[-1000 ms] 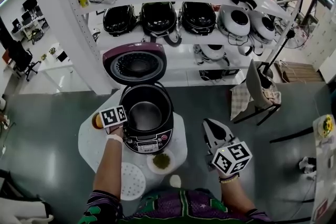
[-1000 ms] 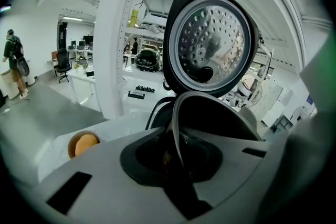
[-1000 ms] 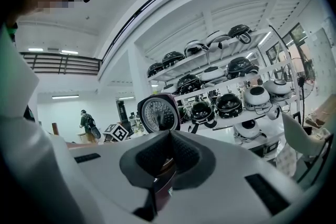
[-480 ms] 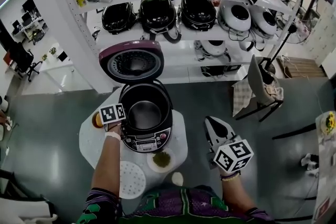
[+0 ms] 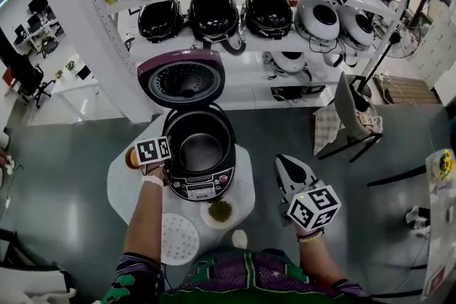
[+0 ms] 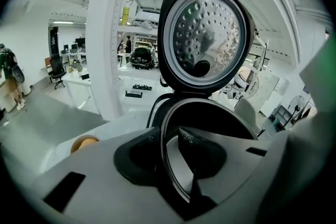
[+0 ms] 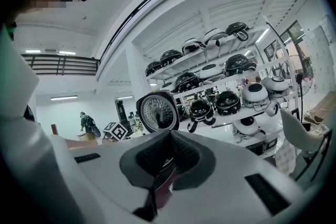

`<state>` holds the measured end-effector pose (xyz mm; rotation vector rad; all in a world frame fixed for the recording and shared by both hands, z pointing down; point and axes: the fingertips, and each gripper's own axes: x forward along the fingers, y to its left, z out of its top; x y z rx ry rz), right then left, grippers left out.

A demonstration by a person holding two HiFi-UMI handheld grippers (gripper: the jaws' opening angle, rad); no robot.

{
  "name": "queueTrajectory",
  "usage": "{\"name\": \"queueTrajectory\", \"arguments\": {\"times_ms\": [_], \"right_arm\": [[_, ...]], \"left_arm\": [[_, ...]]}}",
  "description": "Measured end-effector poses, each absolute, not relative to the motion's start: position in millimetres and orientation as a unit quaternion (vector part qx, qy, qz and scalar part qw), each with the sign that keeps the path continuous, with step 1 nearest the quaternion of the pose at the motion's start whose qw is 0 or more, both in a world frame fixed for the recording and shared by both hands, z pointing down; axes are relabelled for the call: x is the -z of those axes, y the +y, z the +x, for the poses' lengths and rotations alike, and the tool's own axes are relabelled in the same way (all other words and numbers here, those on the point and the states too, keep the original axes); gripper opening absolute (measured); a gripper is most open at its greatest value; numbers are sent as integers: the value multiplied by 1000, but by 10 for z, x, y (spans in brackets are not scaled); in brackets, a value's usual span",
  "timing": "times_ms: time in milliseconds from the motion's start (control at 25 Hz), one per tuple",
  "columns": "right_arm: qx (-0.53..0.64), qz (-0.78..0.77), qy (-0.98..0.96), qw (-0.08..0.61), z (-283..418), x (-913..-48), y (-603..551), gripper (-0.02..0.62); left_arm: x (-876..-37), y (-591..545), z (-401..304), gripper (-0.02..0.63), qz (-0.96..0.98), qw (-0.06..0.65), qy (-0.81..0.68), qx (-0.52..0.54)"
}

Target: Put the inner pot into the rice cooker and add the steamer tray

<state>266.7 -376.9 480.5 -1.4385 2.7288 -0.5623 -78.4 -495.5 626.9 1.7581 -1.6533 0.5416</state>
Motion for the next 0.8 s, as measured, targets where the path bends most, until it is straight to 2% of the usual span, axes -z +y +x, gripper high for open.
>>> {"name": "queueTrajectory", "arguments": {"times_ms": [800], "right_arm": [[133, -480, 867, 3, 2228, -4328, -3162, 5]], "left_arm": [[-5579, -4319, -1243, 118, 710, 284, -628, -146]]}}
